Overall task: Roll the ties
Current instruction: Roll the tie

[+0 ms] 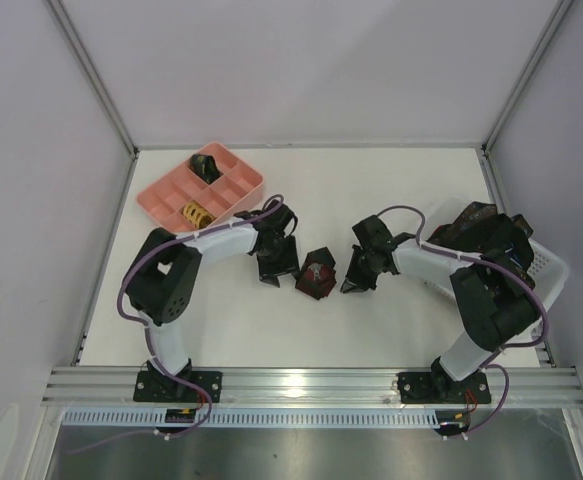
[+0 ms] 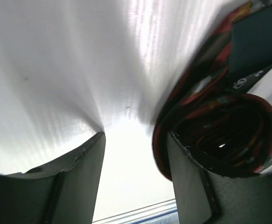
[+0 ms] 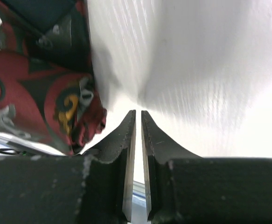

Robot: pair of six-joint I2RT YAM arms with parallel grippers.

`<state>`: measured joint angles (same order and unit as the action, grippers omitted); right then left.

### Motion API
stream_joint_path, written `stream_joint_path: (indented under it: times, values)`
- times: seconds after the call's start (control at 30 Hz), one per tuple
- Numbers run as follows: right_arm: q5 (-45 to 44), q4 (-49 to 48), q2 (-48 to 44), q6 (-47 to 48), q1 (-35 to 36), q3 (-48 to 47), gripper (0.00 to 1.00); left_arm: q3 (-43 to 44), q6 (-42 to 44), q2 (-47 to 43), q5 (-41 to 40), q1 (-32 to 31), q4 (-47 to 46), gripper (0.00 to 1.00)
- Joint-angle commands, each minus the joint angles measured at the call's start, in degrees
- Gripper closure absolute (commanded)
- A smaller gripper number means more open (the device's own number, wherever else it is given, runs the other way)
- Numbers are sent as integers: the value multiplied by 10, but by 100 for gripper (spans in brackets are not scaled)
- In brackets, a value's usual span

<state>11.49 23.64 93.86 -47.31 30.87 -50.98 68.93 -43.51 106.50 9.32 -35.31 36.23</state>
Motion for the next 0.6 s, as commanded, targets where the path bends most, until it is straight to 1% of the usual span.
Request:
stream_joint_path:
  times: [0.0, 0.07, 0.1, 0.13, 0.23, 0.33, 0.37, 0.47, 0.53, 0.57]
  values:
    - [-41, 32, -42, 36, 14, 6, 85, 16, -6, -37, -41, 9, 25, 38]
    - [-45, 20, -41, 35, 16, 15, 85, 16, 2, -28, -16, 12, 12, 39]
    - [-45, 19, -35, 33, 17, 16, 85, 22, 10, -24, -10, 13, 3, 44]
    - [-45, 18, -33, 26, 18, 16, 85, 26, 13, -17, -2, 13, 2, 46]
    - [-57, 18, -25, 13, 34, 14, 86, 56, 32, 19, -7, 13, 17, 50]
    - [-80, 16, -24, -8, 49, 20, 86, 79, 66, 48, 3, 13, 20, 58]
    - [-84, 12, -24, -16, 52, 25, 86, 83, 85, 53, 13, 13, 20, 64]
    - [-96, 4, -15, -27, 58, 28, 86, 103, 110, 69, 16, 12, 36, 69]
    - [-103, -2, -9, -31, 62, 25, 86, 102, 119, 71, 20, 11, 39, 70]
    - [-103, -7, 1, -32, 67, 23, 86, 102, 127, 74, 22, 11, 42, 73]
